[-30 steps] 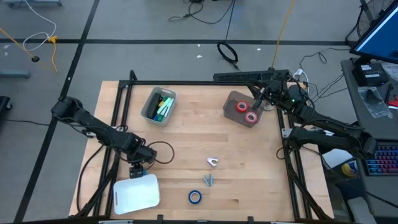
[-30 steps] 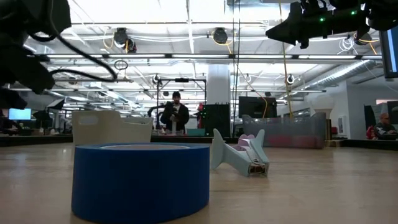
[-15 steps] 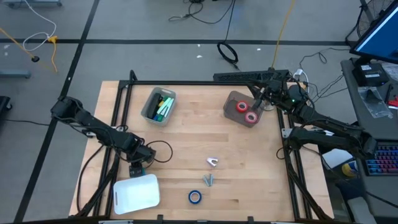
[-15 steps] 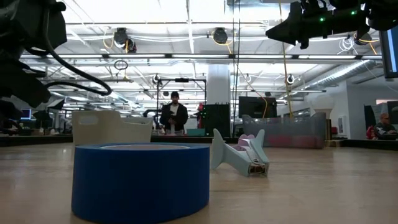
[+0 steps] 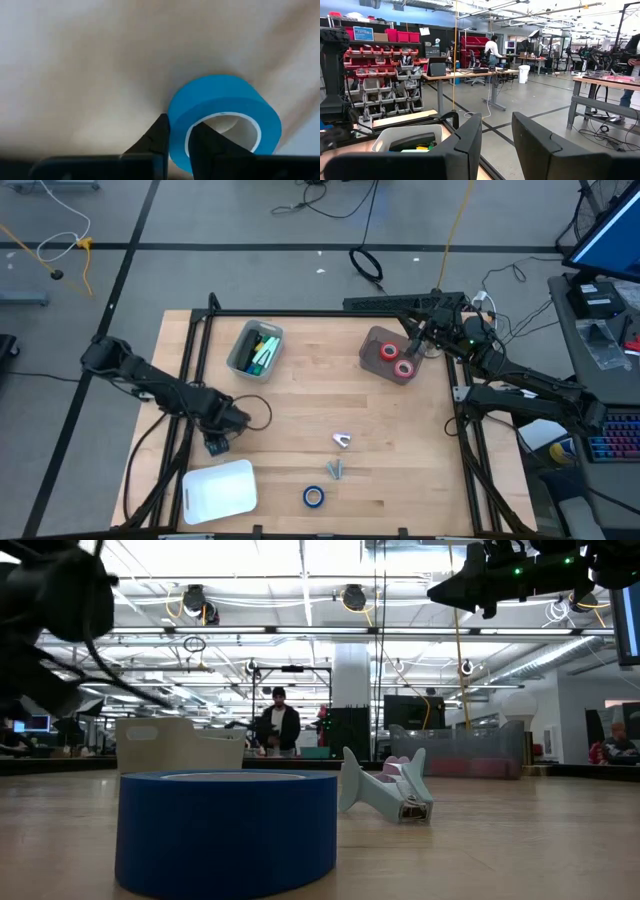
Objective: Pick and place Stapler, Stapler remover, tape
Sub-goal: Put the light blue tape into the black bin
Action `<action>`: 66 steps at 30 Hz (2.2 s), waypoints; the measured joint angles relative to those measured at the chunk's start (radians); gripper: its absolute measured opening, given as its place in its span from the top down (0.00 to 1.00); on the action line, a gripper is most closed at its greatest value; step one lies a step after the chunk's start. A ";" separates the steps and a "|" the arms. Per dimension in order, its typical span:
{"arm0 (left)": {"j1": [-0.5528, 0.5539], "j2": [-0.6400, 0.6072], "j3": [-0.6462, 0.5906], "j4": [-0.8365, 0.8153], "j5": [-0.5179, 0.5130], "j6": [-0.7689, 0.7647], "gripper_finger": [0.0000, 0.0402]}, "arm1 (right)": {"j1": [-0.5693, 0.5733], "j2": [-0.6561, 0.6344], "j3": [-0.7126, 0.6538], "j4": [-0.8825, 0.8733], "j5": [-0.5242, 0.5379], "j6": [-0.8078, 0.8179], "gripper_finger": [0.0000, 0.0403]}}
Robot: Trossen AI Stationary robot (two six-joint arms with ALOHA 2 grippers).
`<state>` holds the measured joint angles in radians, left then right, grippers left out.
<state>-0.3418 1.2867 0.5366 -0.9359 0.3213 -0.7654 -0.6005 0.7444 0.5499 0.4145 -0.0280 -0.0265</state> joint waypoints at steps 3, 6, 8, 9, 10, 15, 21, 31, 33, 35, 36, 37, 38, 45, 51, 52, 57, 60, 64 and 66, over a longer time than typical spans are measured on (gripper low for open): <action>0.046 -0.030 0.025 -0.077 -0.022 0.018 0.89 | 0.000 0.000 0.000 0.000 -0.001 0.001 0.75; 0.094 -0.084 0.049 -0.124 -0.073 0.034 0.90 | 0.000 0.000 0.000 0.001 -0.003 0.026 0.75; 0.130 -0.128 0.067 -0.146 -0.121 0.029 0.90 | 0.000 0.000 0.000 0.001 -0.018 0.059 0.75; 0.149 -0.150 0.079 -0.148 -0.140 0.020 0.90 | 0.000 0.000 0.000 0.002 -0.041 0.075 0.75; 0.167 -0.172 0.094 -0.146 -0.164 0.011 0.90 | 0.000 0.000 0.000 0.004 -0.070 0.091 0.75; 0.263 -0.258 0.167 -0.089 -0.316 -0.041 0.89 | 0.000 0.007 0.000 0.026 -0.244 0.198 0.75; 0.352 -0.287 0.222 0.164 -0.406 0.018 0.90 | 0.049 0.048 0.000 0.114 -0.314 0.311 0.75; 0.448 -0.196 0.225 0.753 -0.416 0.161 0.90 | 0.258 0.213 0.001 0.280 -0.264 0.333 0.75; 0.465 -0.166 0.226 0.879 -0.428 0.187 0.90 | 0.303 0.251 0.001 0.303 -0.235 0.328 0.75; 0.487 -0.133 0.226 0.997 -0.427 0.220 0.90 | 0.343 0.290 0.001 0.339 -0.214 0.328 0.75; 0.496 -0.116 0.226 1.061 -0.426 0.233 0.90 | 0.359 0.307 0.001 0.357 -0.203 0.327 0.74; 0.507 -0.100 0.226 1.110 -0.422 0.246 0.90 | 0.377 0.327 0.001 0.381 -0.191 0.326 0.74; 0.516 -0.085 0.226 1.155 -0.411 0.259 0.90 | 0.391 0.345 0.001 0.408 -0.177 0.326 0.73; 0.547 0.036 0.238 1.357 -0.325 0.266 0.90 | 0.456 0.445 0.001 0.536 -0.089 0.332 0.60; 0.549 0.145 0.343 1.409 -0.214 0.309 0.90 | 0.465 0.513 0.023 0.542 -0.048 0.333 0.50; 0.548 0.166 0.367 1.408 -0.201 0.320 0.90 | 0.465 0.525 0.036 0.542 -0.048 0.331 0.50; 0.552 0.255 0.478 1.391 -0.127 0.374 0.89 | 0.466 0.557 0.094 0.509 -0.054 0.291 0.47; 0.567 0.277 0.518 1.346 -0.114 0.395 0.90 | 0.464 0.552 0.105 0.485 -0.043 0.276 0.46; 0.591 0.282 0.532 1.327 -0.088 0.397 0.90 | 0.464 0.541 0.105 0.461 -0.037 0.275 0.46; 0.595 0.287 0.537 1.336 -0.095 0.396 0.89 | 0.465 0.540 0.111 0.468 -0.055 0.273 0.47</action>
<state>0.2532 1.5736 1.0732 0.3997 0.2263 -0.3694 -0.1355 1.2847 0.6613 0.8826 -0.0828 0.2465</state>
